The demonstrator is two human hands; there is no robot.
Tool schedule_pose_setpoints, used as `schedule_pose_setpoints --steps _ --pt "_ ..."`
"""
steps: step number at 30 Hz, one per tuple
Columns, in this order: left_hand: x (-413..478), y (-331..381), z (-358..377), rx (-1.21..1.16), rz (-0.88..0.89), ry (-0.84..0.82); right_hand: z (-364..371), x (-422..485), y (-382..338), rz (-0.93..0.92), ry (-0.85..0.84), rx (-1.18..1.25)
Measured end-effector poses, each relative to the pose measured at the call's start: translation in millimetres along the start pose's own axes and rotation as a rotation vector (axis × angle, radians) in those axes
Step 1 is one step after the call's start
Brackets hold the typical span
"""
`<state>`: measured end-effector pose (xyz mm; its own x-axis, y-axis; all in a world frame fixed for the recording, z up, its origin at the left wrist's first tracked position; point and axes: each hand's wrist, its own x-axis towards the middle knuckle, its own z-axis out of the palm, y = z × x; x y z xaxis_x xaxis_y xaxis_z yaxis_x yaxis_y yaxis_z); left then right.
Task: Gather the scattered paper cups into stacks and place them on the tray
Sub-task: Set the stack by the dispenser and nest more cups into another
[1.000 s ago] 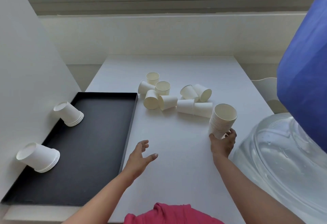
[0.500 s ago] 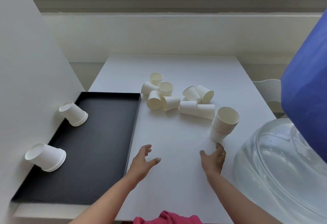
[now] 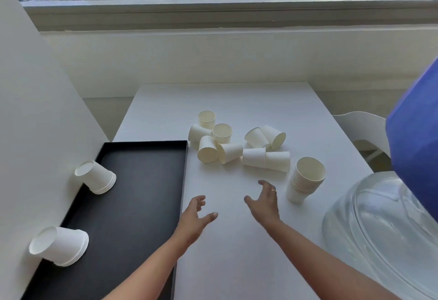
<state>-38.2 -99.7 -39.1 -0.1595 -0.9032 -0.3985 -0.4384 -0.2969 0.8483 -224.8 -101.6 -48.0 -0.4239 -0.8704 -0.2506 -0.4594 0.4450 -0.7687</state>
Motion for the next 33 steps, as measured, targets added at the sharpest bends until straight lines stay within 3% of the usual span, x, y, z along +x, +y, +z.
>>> schedule_pose_setpoints --steps 15,25,33 --pt "39 -8 -15 -0.064 0.002 -0.033 -31 88 -34 0.065 0.269 -0.144" --pt "50 -7 -16 -0.106 0.016 -0.072 -30 115 -31 0.324 0.323 -0.027" --pt "50 -9 -14 -0.12 0.026 -0.09 -20 105 -23 0.296 0.391 0.058"
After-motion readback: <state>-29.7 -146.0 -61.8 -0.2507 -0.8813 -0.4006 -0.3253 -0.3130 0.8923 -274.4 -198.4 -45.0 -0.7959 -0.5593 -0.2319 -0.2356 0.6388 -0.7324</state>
